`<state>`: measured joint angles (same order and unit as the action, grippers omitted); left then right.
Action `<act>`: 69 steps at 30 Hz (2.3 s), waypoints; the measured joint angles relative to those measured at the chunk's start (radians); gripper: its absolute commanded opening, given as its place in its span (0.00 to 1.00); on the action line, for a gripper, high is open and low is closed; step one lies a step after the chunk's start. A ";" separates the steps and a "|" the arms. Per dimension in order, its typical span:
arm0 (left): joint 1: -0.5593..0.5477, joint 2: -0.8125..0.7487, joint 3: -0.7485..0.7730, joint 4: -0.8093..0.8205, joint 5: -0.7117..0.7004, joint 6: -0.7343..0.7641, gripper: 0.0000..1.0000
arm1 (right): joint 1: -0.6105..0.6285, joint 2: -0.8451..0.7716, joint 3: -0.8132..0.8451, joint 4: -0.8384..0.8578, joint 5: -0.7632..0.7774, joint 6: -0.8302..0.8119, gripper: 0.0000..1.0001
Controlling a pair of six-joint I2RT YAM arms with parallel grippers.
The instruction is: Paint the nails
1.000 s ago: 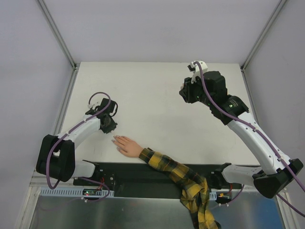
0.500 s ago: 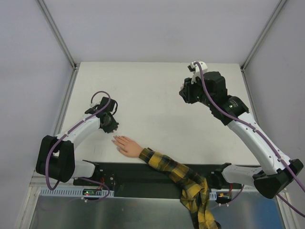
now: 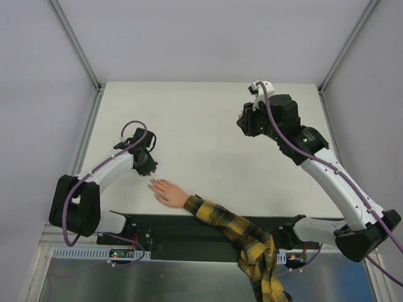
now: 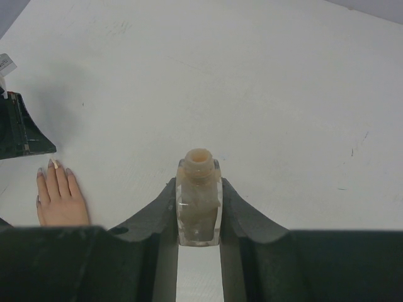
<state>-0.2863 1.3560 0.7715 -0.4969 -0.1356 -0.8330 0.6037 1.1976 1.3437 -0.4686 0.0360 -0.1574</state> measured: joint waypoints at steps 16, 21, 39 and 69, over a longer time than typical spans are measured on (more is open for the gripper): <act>0.000 0.019 0.000 0.006 -0.006 -0.019 0.00 | 0.000 0.000 0.000 0.000 0.001 -0.001 0.00; 0.000 0.027 0.000 0.010 -0.007 -0.019 0.00 | 0.000 0.000 0.000 0.000 0.001 -0.002 0.00; 0.000 0.033 -0.002 0.015 -0.033 -0.025 0.00 | 0.000 0.000 0.000 0.000 0.004 -0.004 0.00; 0.019 0.003 -0.034 0.044 -0.056 -0.030 0.00 | 0.000 0.008 0.000 0.000 0.003 -0.004 0.00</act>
<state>-0.2668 1.3586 0.7380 -0.4530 -0.1913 -0.8631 0.6037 1.2057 1.3441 -0.4686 0.0391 -0.1612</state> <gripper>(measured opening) 0.132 0.274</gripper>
